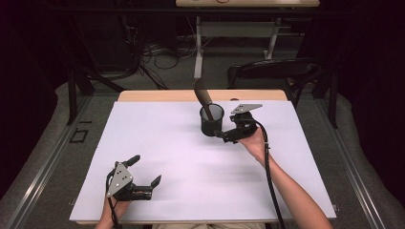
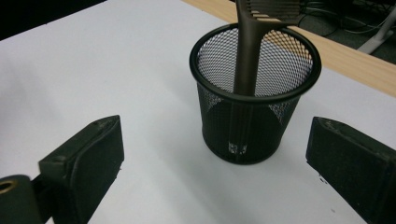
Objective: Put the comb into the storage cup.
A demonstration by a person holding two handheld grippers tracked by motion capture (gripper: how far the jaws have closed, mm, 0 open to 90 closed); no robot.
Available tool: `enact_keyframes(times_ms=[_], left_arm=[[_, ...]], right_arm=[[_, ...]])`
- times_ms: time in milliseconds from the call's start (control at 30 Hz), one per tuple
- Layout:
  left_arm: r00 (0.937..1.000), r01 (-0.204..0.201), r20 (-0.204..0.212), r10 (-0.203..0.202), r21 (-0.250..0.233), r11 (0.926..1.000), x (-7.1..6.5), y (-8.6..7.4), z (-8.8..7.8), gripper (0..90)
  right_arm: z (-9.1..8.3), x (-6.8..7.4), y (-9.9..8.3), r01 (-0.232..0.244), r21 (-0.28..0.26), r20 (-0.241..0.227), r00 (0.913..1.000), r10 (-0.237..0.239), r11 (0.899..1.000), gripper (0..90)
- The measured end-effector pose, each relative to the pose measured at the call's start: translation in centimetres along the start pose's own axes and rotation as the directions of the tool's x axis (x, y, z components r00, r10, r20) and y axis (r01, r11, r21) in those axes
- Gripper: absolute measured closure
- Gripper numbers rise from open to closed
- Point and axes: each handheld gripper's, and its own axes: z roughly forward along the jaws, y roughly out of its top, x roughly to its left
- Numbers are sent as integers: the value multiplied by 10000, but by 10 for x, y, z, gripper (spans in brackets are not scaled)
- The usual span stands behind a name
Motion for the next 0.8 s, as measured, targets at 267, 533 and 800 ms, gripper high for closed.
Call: enact_keyframes(times_ms=[267,533,800], left_arm=[[10000,25,11,-25,-3,10000,0,0,0,4],[10000,14,6,-14,-7,10000,0,0,-1,5],[10000,0,60,0,-1,10000,0,0,-1,5]], right_arm=[[-13,4,-12,98,302,-110,9999,-95,9995,16],[-27,10,-22,138,497,-249,9996,-125,9987,0],[-43,19,-32,192,413,-359,9992,-177,9990,0]])
